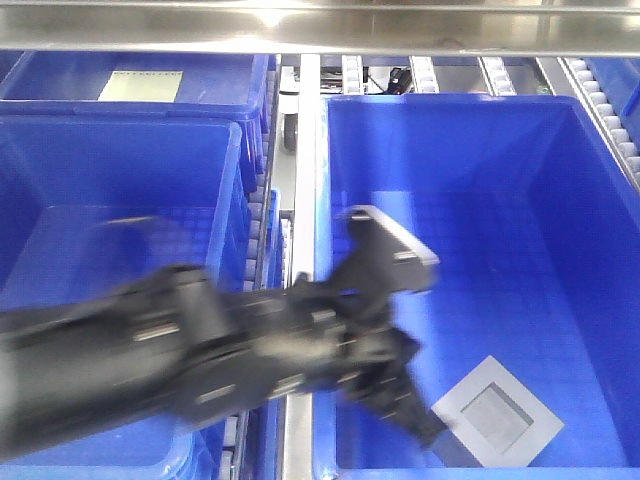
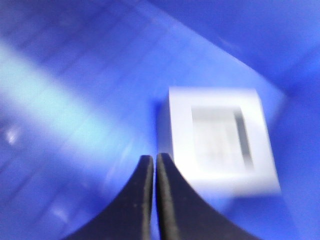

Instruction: Sort gray base to blue bin

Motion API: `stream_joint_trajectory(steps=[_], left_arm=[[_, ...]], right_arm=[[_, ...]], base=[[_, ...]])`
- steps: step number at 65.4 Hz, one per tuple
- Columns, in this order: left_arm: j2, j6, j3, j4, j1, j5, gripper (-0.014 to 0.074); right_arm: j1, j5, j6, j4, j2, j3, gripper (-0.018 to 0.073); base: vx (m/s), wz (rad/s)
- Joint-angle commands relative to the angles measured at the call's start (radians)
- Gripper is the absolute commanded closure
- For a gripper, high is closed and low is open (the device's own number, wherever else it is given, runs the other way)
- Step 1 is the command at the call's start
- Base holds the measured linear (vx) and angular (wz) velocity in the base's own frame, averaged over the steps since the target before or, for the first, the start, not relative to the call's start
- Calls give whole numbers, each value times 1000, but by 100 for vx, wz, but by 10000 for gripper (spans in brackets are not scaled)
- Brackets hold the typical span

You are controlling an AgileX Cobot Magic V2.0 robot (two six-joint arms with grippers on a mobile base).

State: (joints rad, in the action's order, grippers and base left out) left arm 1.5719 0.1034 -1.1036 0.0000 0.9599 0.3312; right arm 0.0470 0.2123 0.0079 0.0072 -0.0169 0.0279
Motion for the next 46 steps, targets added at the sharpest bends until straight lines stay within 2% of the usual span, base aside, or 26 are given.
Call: stream_joint_trajectory(steps=[1,35,46], left_arm=[[-157,7,56,0,2,-70,604],[-774,18,451,-10,2,-90,604],[-981,44,559,-10,2,-77,604]], right_arm=[[0,-65,-8,-7,1,1,564],[0,-65,-8,-7,1,1,564],[0,-65,-8,-7,1,1,564]], base=[[0,0],[0,0],[0,0]])
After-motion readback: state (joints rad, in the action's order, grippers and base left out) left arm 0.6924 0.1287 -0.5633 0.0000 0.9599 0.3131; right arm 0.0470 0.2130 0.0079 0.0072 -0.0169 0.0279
